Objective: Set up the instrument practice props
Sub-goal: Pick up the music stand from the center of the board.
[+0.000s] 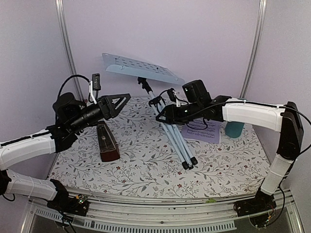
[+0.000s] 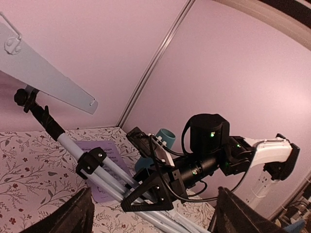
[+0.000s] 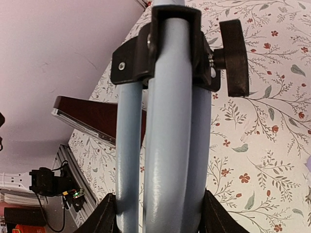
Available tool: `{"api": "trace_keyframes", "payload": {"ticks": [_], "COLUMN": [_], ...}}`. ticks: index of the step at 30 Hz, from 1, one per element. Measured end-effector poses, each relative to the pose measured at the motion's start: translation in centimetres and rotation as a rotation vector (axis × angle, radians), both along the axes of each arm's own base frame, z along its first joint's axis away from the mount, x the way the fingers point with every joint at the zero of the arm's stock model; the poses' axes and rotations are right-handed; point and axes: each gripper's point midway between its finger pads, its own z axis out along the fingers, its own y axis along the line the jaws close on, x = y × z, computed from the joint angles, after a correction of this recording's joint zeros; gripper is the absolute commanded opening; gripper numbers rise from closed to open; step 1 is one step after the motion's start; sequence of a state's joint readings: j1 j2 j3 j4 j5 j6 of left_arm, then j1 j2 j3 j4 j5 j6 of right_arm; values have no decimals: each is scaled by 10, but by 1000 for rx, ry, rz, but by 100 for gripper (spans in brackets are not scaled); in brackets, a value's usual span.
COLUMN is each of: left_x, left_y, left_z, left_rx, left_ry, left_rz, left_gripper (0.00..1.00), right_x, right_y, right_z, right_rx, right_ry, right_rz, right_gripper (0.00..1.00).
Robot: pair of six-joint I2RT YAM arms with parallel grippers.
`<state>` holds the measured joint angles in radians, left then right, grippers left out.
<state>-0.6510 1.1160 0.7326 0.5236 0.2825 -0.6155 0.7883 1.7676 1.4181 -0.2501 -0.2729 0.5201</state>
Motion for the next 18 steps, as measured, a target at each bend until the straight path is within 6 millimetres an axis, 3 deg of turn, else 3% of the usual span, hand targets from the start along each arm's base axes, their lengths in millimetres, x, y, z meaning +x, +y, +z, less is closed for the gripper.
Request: {"api": "trace_keyframes", "payload": {"ticks": [5, 10, 18], "left_x": [-3, 5, 30], "left_y": [6, 12, -2], "left_z": [15, 16, 10], "left_rx": [-57, -101, -123], "left_ry": [-36, 4, 90], "left_rz": [17, 66, 83], "left_gripper": [75, 67, 66], "right_x": [-9, -20, -45], "right_y": [2, 5, 15], "right_z": [35, 69, 107], "right_rx": [97, 206, 376], "right_ry": [-27, -58, -102], "right_rz": [34, 89, 237], "right_gripper": [0, 0, 0]}}
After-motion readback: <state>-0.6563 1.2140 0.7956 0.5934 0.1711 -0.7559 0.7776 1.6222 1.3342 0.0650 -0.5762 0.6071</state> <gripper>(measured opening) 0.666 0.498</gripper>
